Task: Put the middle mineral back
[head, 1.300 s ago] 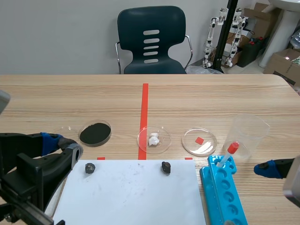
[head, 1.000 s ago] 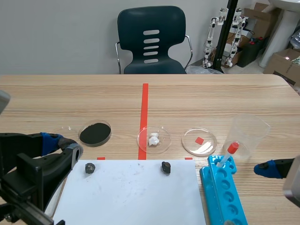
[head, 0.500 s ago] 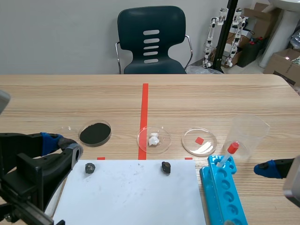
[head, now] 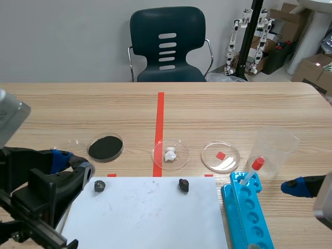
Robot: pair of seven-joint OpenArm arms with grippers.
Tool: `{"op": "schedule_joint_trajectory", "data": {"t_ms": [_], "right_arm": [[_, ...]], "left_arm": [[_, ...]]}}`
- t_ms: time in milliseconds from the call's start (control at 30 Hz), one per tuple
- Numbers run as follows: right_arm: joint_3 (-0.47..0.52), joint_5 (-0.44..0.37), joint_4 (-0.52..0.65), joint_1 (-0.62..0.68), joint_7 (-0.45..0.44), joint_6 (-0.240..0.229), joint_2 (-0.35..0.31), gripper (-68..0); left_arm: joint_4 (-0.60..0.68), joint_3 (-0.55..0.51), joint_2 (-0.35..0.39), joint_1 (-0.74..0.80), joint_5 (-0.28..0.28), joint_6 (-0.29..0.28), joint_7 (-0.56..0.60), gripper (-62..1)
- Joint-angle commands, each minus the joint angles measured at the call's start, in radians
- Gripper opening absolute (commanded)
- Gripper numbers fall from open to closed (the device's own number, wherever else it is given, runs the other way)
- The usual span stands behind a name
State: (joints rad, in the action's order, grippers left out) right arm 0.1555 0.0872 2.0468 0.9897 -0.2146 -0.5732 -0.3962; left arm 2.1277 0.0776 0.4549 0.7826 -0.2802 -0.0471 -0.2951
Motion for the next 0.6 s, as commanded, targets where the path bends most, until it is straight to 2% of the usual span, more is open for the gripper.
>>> {"op": "schedule_joint_trajectory", "data": {"t_ms": [0, 200, 367, 433, 567], "right_arm": [[0.002, -0.008, 0.016, -0.006, -0.008, 0.001, -0.011, -12.8], [0.002, -0.008, 0.016, -0.006, -0.008, 0.001, -0.011, -12.8], [0.002, -0.008, 0.016, -0.006, -0.008, 0.001, -0.011, -12.8], [0.002, -0.008, 0.016, -0.006, -0.008, 0.001, -0.011, -12.8], [0.002, -0.008, 0.016, -0.006, -0.008, 0.001, -0.011, -12.8]], "left_arm": [[0.011, 0.021, 0.003, -0.023, 0.000, -0.001, -0.003, -47.9], [-0.013, 0.108, 0.003, -0.122, 0.000, 0.000, -0.082, -47.9], [-0.098, 0.207, 0.003, -0.229, -0.001, 0.004, -0.125, -47.9], [-0.145, 0.247, 0.003, -0.275, -0.002, 0.015, -0.126, -47.9], [-0.235, 0.323, 0.003, -0.371, -0.036, 0.073, -0.142, -47.9]]}}
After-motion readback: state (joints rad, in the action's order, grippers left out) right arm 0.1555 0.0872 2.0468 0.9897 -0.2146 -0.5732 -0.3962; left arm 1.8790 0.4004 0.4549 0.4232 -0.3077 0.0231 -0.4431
